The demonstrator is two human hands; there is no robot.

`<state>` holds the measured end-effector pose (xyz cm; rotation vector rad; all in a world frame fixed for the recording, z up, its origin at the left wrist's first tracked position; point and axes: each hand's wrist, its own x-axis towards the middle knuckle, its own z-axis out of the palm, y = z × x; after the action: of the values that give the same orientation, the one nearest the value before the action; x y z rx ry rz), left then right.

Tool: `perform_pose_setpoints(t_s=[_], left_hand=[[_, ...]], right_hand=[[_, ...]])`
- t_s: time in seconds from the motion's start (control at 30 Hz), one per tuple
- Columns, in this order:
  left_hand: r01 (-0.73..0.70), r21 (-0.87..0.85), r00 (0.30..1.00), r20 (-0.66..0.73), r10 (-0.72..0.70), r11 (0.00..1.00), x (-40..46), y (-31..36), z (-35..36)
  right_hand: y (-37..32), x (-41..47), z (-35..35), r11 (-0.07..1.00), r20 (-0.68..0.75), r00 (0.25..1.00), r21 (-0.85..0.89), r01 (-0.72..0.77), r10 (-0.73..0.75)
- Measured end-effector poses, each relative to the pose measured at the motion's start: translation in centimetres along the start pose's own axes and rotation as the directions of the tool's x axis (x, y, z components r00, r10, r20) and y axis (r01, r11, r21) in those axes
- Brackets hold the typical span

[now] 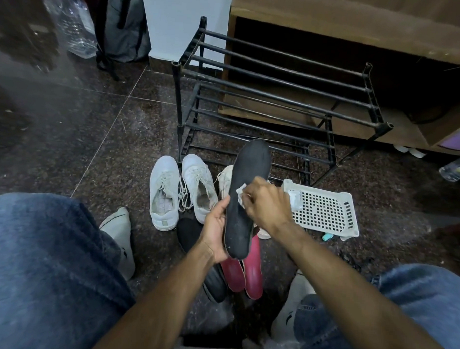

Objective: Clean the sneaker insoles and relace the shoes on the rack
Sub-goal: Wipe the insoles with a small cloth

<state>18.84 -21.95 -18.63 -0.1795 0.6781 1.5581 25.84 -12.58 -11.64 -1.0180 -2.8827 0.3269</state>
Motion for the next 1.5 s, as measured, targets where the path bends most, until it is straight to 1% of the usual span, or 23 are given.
perform_pose_setpoints(t_s=[0.1, 0.17, 0.23, 0.27, 0.33, 0.4, 0.47, 0.53, 0.63, 0.7, 0.77, 0.8, 0.83, 0.9, 0.93, 0.97, 1.03, 1.07, 1.13, 1.2, 1.27, 1.4, 1.5], left_hand=[[-0.012, 0.030, 1.000, -0.003, 0.012, 0.999, 0.0, 0.4, 0.1], [-0.016, -0.013, 1.000, 0.010, 0.016, 1.000, -0.1, 1.0, -0.2], [-0.017, -0.016, 1.000, 0.015, 0.018, 1.000, 0.0, 1.2, -0.7], [-0.022, -0.005, 1.000, 0.013, 0.022, 1.000, 0.0, 1.2, -0.7], [-0.028, -0.003, 0.999, 0.019, 0.028, 1.000, -0.1, 1.0, -0.4], [-0.034, -0.012, 0.999, 0.018, 0.034, 0.999, -0.1, 0.8, 0.1], [-0.030, -0.027, 0.999, 0.018, 0.030, 0.999, 0.0, 0.7, 0.1], [-0.029, -0.024, 1.000, 0.009, 0.029, 0.999, 0.0, 0.9, 0.0], [-0.026, -0.001, 1.000, -0.004, 0.026, 1.000, 0.0, 1.1, -0.7], [-0.008, 0.010, 1.000, -0.009, 0.008, 1.000, 0.0, 0.8, -0.8], [-0.009, 0.012, 1.000, -0.023, 0.009, 1.000, -0.1, 0.4, -0.6], [-0.019, 0.004, 1.000, -0.023, 0.019, 1.000, -0.1, 0.4, -0.3], [-0.033, -0.001, 0.999, -0.021, 0.033, 0.999, -0.1, 0.4, -0.1], [-0.056, 0.011, 0.998, -0.024, 0.057, 0.998, -0.2, 0.7, 0.2], [-0.062, 0.015, 0.998, -0.027, 0.063, 0.998, -0.2, 0.8, 0.2], [-0.068, 0.019, 0.997, -0.038, 0.069, 0.997, -0.1, 0.9, 0.1], [-0.080, 0.019, 0.996, -0.034, 0.081, 0.997, 0.2, 0.8, -0.3], [-0.081, 0.020, 0.996, -0.022, 0.082, 0.996, 0.2, 0.7, -0.5], [-0.089, 0.003, 0.996, -0.010, 0.089, 0.996, 0.2, 0.8, -0.5], [-0.124, -0.011, 0.992, 0.005, 0.124, 0.992, 0.4, 1.1, -0.6], [-0.144, -0.012, 0.990, 0.011, 0.144, 0.990, 0.6, 1.1, -0.8], [-0.125, -0.036, 0.992, -0.020, 0.125, 0.991, 0.8, 1.0, -0.8], [-0.116, -0.051, 0.993, -0.005, 0.115, 0.992, 0.6, 1.0, -0.6]], right_hand=[[0.3, 0.7, -0.2, 0.999, -0.041, 0.998, 0.010, -0.046, 0.046], [0.0, -0.7, 0.3, 0.997, 0.004, 0.998, 0.053, 0.059, -0.059], [-0.7, -2.9, 0.8, 0.981, 0.102, 0.977, 0.072, 0.183, -0.190], [-0.8, -3.5, 0.9, 0.977, 0.128, 0.969, 0.060, 0.205, -0.211], [-0.3, -2.5, 0.9, 0.986, 0.068, 0.984, 0.046, 0.161, -0.163], [0.5, -0.5, 0.7, 0.997, -0.008, 1.000, 0.072, 0.026, -0.026], [0.7, 0.7, 0.7, 0.995, -0.037, 0.998, 0.086, -0.049, 0.052], [0.2, 0.2, 1.1, 0.991, -0.049, 0.998, 0.126, -0.037, 0.043], [-0.7, -2.9, 2.0, 0.979, 0.006, 0.996, 0.185, 0.084, -0.087], [-0.2, -4.0, 2.5, 0.969, 0.034, 0.991, 0.212, 0.122, -0.133], [0.6, -3.5, 2.6, 0.964, 0.056, 0.994, 0.255, 0.072, -0.089], [0.9, -3.0, 2.5, 0.930, 0.077, 0.997, 0.366, -0.012, -0.017], [1.1, -2.6, 2.2, 0.839, 0.107, 0.993, 0.533, -0.107, 0.059], [1.2, -2.2, 1.1, 0.527, 0.180, 0.973, 0.818, -0.231, 0.146], [1.3, -2.2, 0.7, 0.409, 0.207, 0.967, 0.878, -0.250, 0.147], [1.4, -2.2, 0.4, 0.325, 0.231, 0.965, 0.909, -0.260, 0.125], [1.4, -2.3, 0.4, 0.257, 0.287, 0.956, 0.920, -0.295, 0.068], [1.4, -2.2, 0.6, 0.282, 0.318, 0.946, 0.904, -0.321, 0.060], [1.5, -2.4, 1.5, 0.437, 0.334, 0.935, 0.828, -0.352, 0.121], [1.7, -2.5, 2.6, 0.621, 0.229, 0.950, 0.720, -0.311, 0.211], [2.0, -2.8, 3.1, 0.742, 0.098, 0.969, 0.627, -0.236, 0.226], [1.9, -3.2, 2.7, 0.745, 0.008, 0.986, 0.654, -0.132, 0.168], [1.5, -3.3, 2.5, 0.888, 0.036, 0.999, 0.457, -0.049, 0.037]])
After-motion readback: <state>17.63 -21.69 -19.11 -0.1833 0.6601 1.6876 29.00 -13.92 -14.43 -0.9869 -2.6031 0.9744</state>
